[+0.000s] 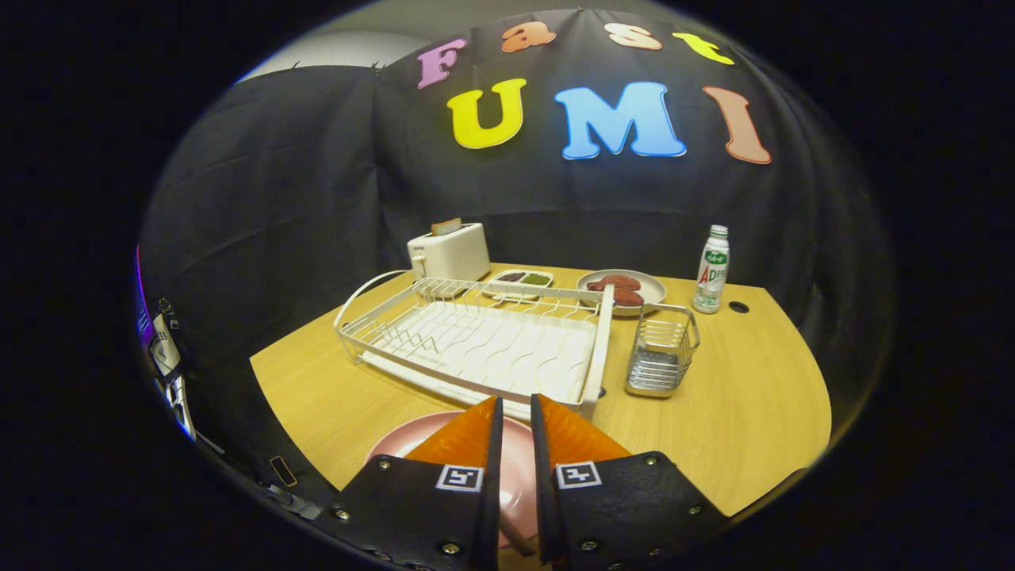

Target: Take the plate from the dish rack, then take the spoon from the basket and place it into the plate.

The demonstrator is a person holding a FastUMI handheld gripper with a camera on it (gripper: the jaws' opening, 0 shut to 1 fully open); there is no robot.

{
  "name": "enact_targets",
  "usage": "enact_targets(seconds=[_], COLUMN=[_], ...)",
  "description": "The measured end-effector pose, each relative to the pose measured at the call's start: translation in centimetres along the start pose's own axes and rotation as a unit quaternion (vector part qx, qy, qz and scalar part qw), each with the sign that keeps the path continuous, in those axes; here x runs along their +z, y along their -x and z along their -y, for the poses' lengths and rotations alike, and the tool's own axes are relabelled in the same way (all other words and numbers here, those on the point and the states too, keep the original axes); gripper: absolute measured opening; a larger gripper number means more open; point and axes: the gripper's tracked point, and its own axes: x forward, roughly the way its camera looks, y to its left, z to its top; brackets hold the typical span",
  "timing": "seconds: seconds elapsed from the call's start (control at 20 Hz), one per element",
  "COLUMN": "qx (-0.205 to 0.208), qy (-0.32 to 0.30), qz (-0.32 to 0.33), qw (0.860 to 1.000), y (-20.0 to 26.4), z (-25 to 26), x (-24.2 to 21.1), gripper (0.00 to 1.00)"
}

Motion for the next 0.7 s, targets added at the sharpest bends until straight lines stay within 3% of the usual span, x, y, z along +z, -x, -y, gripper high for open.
enact_targets(seconds=[0.25, 0.55, 0.7], qx=[-0.070, -0.146, -0.162], qy=[-0.012, -0.030, -0.036], qz=[0.057, 0.120, 0.142], qw=[0.996, 0.981, 0.976], y=[1.6, 3.4, 4.0], z=[4.1, 9.3, 11.2], x=[4.9, 10.9, 12.7], gripper=[0.19, 0.23, 0.38])
